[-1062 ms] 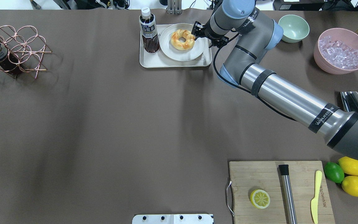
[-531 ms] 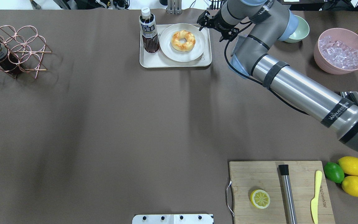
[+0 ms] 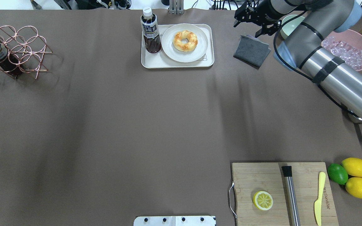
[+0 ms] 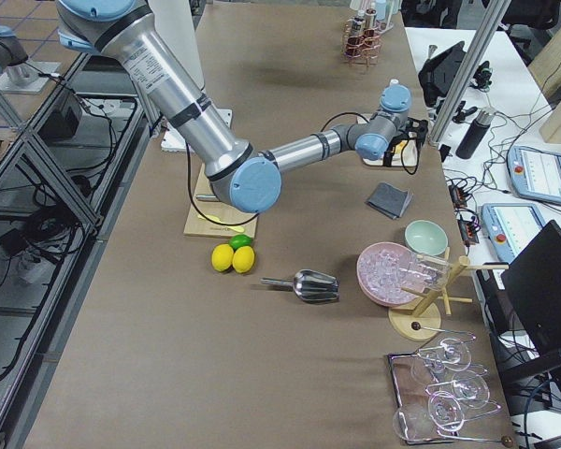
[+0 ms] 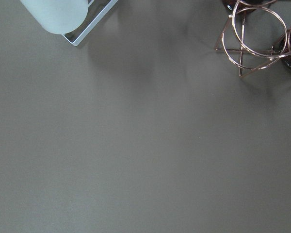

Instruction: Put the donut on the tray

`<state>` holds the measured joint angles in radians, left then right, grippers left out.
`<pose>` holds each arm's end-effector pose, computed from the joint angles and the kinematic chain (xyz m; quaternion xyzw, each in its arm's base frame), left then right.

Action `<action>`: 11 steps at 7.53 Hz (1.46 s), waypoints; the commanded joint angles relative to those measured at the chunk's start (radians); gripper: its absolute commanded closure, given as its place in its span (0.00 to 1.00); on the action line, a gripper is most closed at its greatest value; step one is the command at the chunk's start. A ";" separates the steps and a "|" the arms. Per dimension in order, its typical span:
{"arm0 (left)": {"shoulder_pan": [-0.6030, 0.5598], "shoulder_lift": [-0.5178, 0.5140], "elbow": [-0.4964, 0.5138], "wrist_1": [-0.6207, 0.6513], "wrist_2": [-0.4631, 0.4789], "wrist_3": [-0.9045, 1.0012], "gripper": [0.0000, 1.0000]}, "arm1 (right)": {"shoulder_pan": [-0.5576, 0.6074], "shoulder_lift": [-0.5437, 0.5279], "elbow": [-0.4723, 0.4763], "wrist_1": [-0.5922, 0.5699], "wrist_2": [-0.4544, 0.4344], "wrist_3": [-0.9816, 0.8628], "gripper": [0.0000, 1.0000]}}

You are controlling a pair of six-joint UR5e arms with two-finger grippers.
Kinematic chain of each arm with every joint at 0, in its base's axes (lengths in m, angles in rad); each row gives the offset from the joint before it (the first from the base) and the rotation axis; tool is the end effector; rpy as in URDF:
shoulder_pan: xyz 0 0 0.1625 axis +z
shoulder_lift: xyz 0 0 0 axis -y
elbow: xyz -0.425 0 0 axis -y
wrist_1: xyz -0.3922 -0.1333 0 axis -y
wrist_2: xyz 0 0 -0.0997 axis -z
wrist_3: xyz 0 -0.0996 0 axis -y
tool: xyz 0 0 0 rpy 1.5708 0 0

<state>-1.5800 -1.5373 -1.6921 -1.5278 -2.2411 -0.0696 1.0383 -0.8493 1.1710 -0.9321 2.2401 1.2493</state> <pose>-0.0758 -0.4789 0.6264 0.0112 0.3293 -0.0298 0.9437 -0.3313 -0.7031 0.3207 0.0478 -0.5224 0.1518 0.8377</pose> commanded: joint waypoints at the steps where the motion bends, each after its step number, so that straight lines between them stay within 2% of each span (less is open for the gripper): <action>1: 0.002 0.003 0.003 0.001 0.000 -0.001 0.02 | 0.086 -0.239 0.322 -0.211 0.053 -0.190 0.00; 3: 0.002 0.011 0.000 0.000 0.000 -0.001 0.02 | 0.117 -0.376 0.560 -0.487 0.043 -0.372 0.00; 4: 0.002 0.011 0.000 0.000 0.000 0.001 0.02 | 0.126 -0.408 0.661 -0.684 0.003 -0.481 0.00; 5: 0.000 0.014 -0.001 0.000 0.000 0.001 0.02 | 0.135 -0.434 0.738 -0.865 -0.086 -0.636 0.00; 6: 0.000 0.014 -0.001 0.000 0.000 0.001 0.02 | 0.184 -0.460 0.759 -0.995 -0.129 -0.832 0.00; 8: 0.002 0.022 -0.003 0.000 -0.002 0.001 0.02 | 0.340 -0.571 0.716 -1.018 -0.111 -1.160 0.00; 9: 0.000 0.022 -0.001 0.000 -0.002 0.001 0.02 | 0.394 -0.606 0.658 -1.011 -0.062 -1.220 0.00; 11: 0.000 0.022 0.005 0.000 -0.002 0.001 0.02 | 0.456 -0.645 0.570 -0.999 -0.043 -1.318 0.00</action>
<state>-1.5796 -1.5163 -1.6919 -1.5279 -2.2426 -0.0690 1.4340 -1.4593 1.8139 -1.9364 2.1784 0.0215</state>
